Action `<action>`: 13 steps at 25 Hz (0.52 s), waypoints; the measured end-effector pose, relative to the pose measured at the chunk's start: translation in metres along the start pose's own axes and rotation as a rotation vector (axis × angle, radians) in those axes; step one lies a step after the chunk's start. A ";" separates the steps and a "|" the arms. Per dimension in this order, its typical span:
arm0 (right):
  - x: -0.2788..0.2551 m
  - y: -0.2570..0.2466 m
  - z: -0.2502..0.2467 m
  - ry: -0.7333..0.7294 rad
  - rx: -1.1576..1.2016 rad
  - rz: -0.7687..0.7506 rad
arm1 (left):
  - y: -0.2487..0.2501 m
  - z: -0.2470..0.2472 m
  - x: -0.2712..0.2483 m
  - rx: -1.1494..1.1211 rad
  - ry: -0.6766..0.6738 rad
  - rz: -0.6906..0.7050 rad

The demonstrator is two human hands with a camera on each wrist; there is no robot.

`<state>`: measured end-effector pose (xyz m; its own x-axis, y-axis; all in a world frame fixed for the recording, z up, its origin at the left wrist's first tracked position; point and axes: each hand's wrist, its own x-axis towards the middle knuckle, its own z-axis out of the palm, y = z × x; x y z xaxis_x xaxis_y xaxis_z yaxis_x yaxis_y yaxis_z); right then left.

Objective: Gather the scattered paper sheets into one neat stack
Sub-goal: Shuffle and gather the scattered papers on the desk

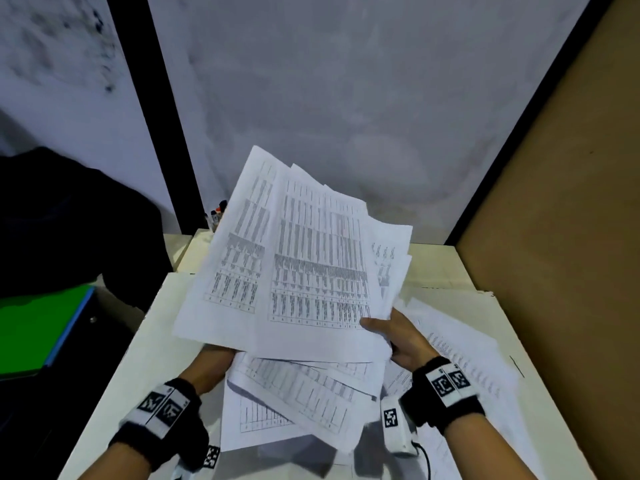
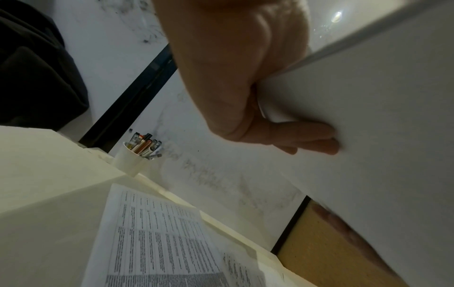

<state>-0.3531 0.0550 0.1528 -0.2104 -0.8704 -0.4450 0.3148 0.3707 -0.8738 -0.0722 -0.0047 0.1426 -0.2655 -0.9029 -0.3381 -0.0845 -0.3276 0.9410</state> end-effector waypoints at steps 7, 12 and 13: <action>0.001 -0.019 0.015 0.176 -0.142 -0.277 | 0.062 -0.029 0.002 -0.479 -0.095 0.001; 0.001 -0.028 0.024 0.182 -0.122 -0.421 | 0.076 -0.011 0.008 -0.263 -0.017 0.093; 0.003 -0.026 0.026 0.161 -0.119 -0.417 | 0.076 -0.003 0.005 -0.235 0.040 0.081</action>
<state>-0.3382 0.0342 0.1797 -0.4403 -0.8953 -0.0677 0.0661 0.0429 -0.9969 -0.0770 -0.0345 0.2123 -0.2239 -0.9375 -0.2663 0.1625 -0.3054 0.9383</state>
